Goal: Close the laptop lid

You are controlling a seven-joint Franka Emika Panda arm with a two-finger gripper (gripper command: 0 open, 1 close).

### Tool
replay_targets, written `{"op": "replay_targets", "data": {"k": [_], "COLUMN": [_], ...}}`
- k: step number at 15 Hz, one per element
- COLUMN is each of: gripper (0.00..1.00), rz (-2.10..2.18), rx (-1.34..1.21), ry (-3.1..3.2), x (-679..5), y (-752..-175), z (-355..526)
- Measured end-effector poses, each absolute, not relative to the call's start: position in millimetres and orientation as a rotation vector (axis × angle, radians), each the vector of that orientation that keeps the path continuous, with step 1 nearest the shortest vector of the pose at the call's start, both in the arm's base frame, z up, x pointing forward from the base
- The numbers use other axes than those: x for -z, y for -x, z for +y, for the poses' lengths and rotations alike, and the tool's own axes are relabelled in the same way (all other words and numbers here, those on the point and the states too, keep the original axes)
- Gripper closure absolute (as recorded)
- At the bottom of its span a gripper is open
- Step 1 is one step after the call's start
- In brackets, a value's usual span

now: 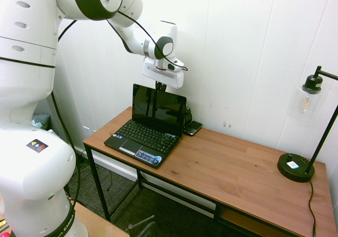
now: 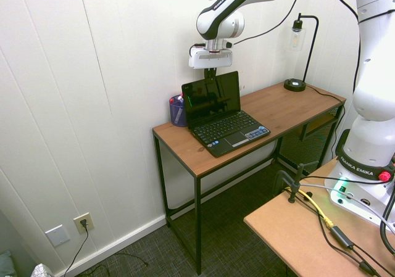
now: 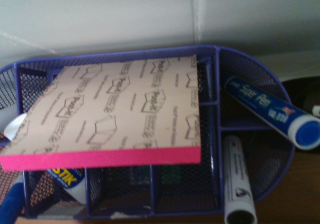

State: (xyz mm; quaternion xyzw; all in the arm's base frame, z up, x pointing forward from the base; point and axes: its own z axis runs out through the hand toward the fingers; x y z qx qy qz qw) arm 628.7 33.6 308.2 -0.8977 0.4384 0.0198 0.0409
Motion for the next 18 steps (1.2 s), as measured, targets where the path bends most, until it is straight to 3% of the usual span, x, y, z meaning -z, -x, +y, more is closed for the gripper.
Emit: {"op": "replay_targets", "data": {"k": [6, 18], "gripper": [1.00, 1.00], "rz": [1.351, 1.345], "rx": [-0.139, -0.461], "ry": [2.773, 2.783], "x": [-299.4, -189.5], "y": [-586.0, -527.3], "z": [33.1, 45.5]}}
